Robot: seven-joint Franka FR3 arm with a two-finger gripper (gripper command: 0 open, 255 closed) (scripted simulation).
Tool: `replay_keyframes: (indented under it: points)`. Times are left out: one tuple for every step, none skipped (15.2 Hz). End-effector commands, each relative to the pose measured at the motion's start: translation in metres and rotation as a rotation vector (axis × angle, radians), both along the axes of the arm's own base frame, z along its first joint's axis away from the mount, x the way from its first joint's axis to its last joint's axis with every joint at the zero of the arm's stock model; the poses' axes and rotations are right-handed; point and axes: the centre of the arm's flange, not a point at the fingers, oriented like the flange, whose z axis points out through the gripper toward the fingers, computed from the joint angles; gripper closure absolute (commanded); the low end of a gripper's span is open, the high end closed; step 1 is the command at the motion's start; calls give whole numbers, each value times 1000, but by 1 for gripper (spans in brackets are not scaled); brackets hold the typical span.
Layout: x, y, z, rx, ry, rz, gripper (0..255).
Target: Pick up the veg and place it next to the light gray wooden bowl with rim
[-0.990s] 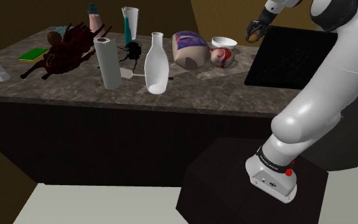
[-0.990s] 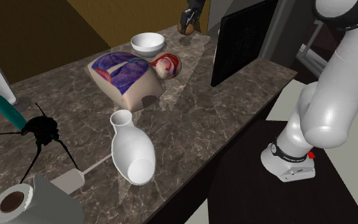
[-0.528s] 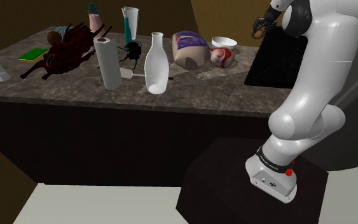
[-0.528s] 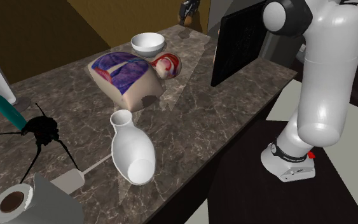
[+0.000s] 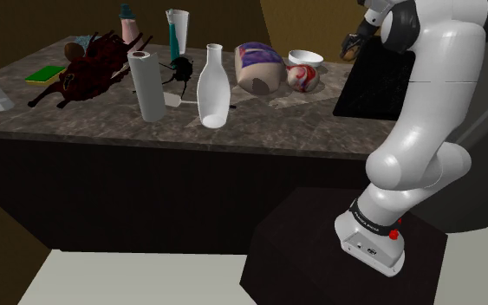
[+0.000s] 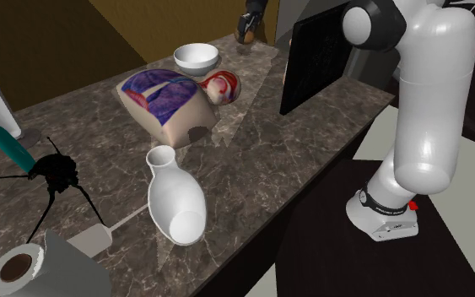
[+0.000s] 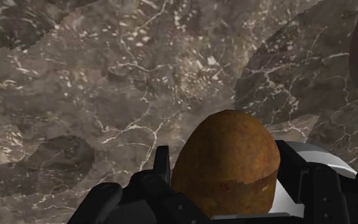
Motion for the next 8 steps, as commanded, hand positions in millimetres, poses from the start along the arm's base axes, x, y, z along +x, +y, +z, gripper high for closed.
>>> replay_keyframes:
  points:
    - [0, 0, -11, -1, 0, 0, 255]
    - [0, 0, -16, -1, 0, 0, 255]
    - [0, 0, -21, -1, 0, 0, 255]
    - [0, 0, -26, -1, 0, 0, 255]
    - [0, 0, -32, -1, 0, 0, 255]
    - [0, 0, -37, -1, 0, 0, 255]
    - [0, 0, -42, -1, 0, 0, 255]
    - [0, 0, -47, -1, 0, 0, 255]
